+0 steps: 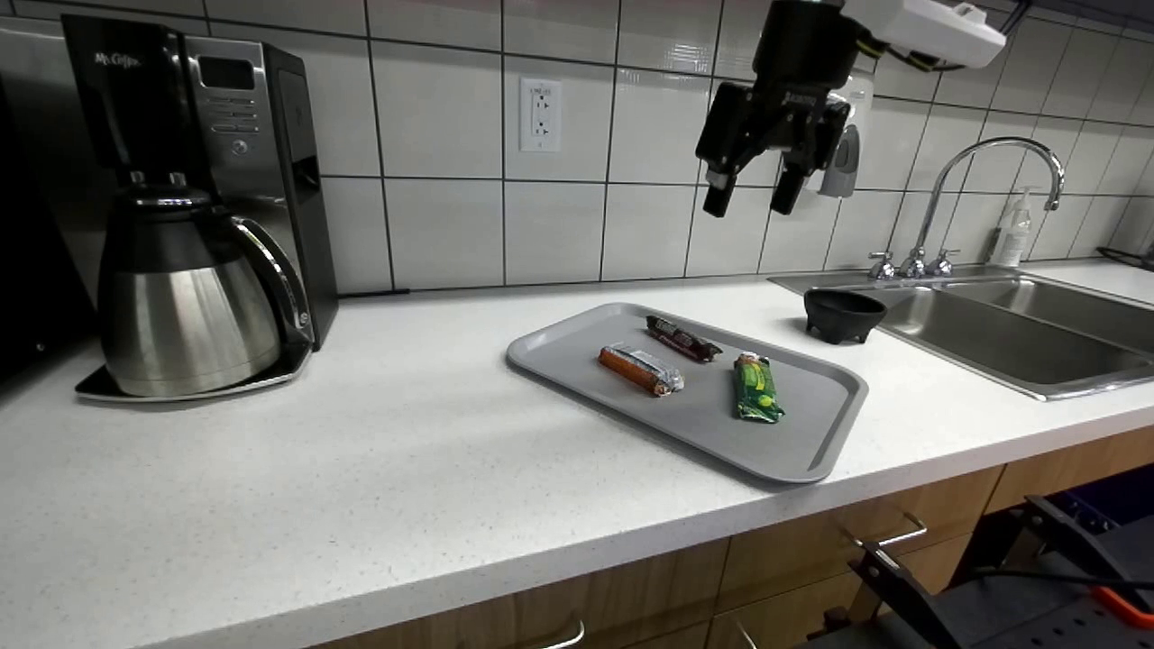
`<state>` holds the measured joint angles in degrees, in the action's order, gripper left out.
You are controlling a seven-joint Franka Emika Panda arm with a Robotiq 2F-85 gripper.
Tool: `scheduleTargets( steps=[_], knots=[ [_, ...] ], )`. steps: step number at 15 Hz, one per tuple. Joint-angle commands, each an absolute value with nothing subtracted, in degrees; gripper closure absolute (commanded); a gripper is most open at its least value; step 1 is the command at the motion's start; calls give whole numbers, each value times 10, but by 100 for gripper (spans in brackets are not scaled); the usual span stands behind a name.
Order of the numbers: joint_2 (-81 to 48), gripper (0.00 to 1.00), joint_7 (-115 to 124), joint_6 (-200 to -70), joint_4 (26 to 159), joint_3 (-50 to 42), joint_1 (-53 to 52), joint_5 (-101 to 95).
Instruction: Remove the items from the grey tray and put them on the counter
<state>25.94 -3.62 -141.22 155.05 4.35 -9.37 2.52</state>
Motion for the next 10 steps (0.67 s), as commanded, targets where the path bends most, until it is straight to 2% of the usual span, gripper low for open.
scheduleTargets(
  steps=[1,10],
  knots=[
    [216,0,-80,-1442,1542,26,-106,43],
    [112,0,-82,-1513,1528,34,-97,38]
  ],
)
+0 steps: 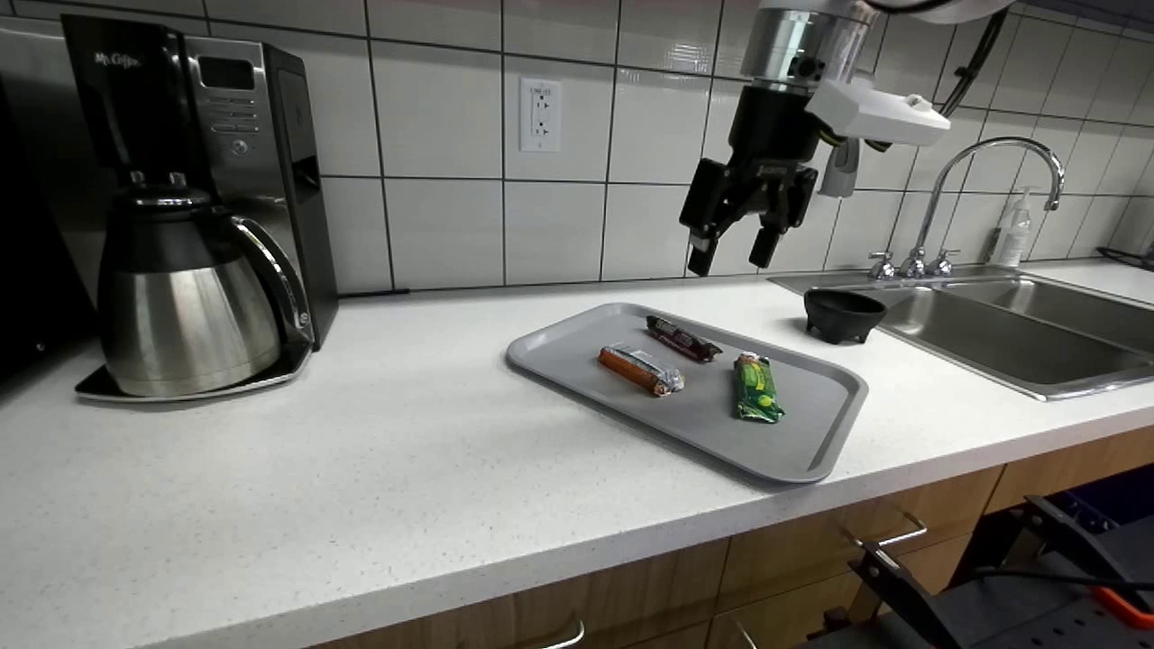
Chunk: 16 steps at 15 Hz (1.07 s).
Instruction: Remove the items from the grey tray and put them on the counter
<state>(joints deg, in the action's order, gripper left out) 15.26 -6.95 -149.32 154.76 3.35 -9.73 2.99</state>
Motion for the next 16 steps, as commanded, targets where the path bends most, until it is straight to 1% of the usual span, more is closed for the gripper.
scheduleTargets(
  steps=[1,16],
  knots=[
    [98,0,-82,-1519,1523,34,-97,39],
    [-68,0,-90,-1526,1407,61,-88,38]
  ],
)
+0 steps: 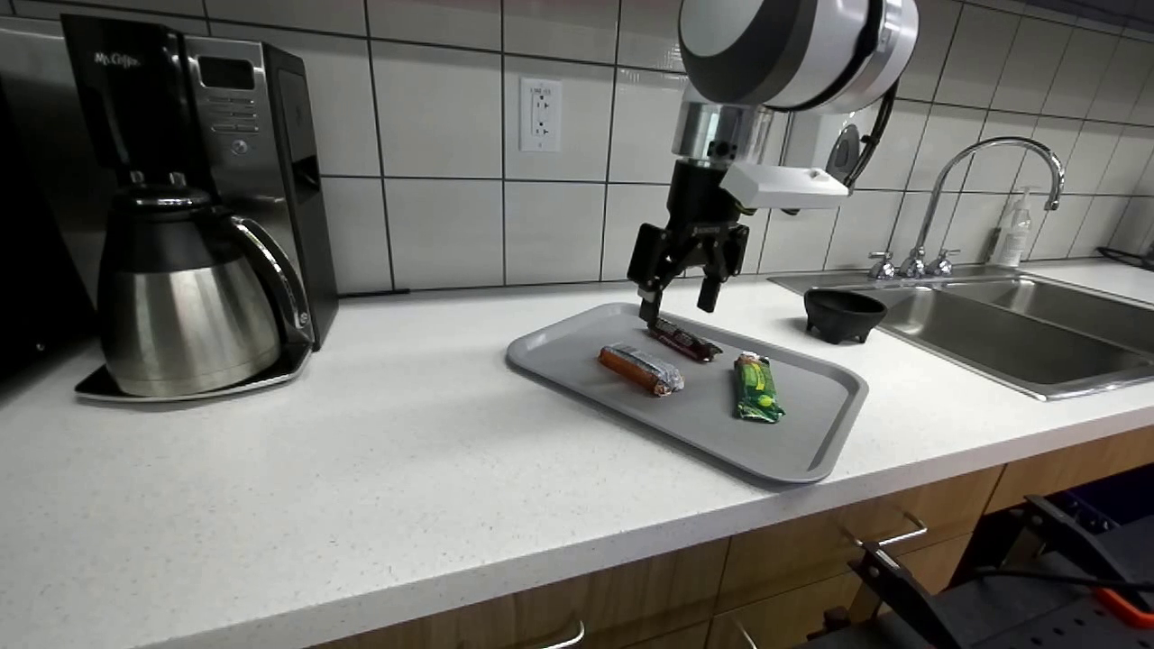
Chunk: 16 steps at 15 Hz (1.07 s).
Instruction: Remove the items from the grey tray and put them on the counter
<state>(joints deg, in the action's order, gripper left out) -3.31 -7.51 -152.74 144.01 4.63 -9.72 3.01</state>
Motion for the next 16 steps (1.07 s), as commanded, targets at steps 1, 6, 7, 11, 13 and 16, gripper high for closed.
scheduleTargets(
  steps=[1,6,7,11,13,16],
  knots=[
    [-77,0,-89,-1524,1400,64,-87,36],
    [-116,0,-71,-1521,1376,65,-87,13],
    [-123,0,-66,-1522,1373,63,-88,7],
    [-150,0,-53,-1523,1358,58,-92,-15],
    [-164,0,-46,-1522,1348,54,-93,-27],
    [-182,0,-38,-1521,1334,51,-95,-36]
  ],
)
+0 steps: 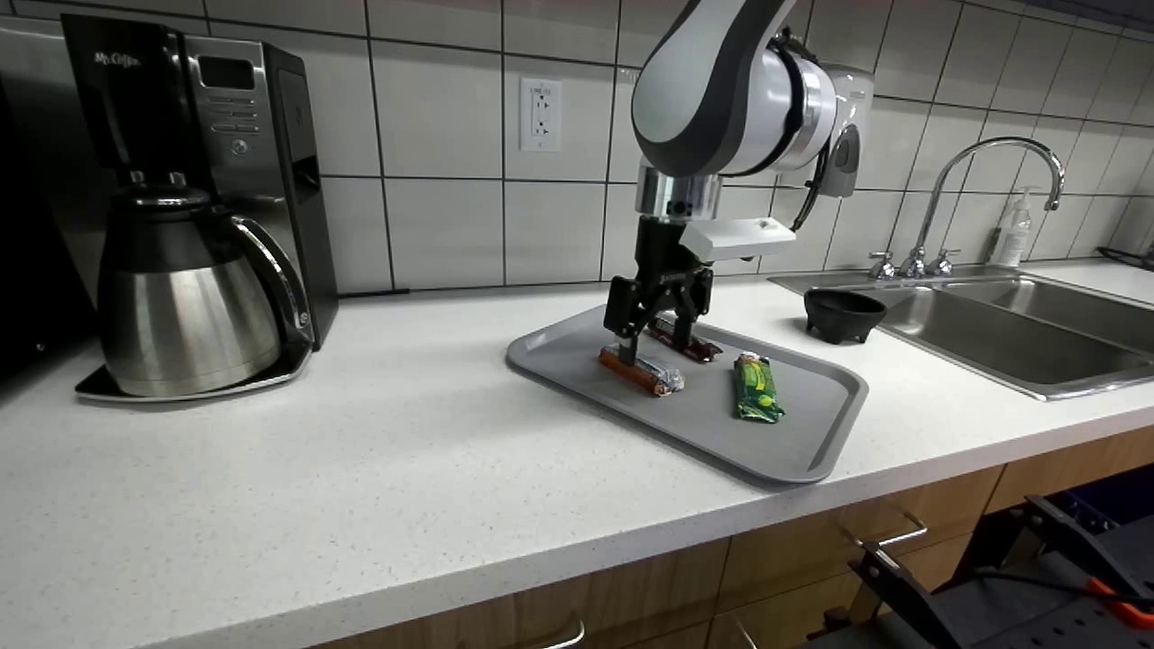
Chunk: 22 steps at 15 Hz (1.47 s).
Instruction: Remove the items from the grey tray and put them on the counter
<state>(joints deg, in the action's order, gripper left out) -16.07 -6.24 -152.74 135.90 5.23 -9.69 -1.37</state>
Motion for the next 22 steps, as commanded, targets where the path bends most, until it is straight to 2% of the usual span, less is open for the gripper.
scheduleTargets(
  steps=[1,10,11,12,19,22],
  knots=[
    [-188,0,-36,-1520,1328,50,-95,-38],
    [-236,0,-18,-1516,1283,42,-99,-44],
    [-238,25,-16,-1517,1281,42,-98,-42],
    [-240,27,-17,-1517,1278,43,-97,-41],
    [-241,81,-11,-1518,1273,42,-98,-41],
    [-232,82,-11,-1519,1277,43,-96,-39]
  ],
)
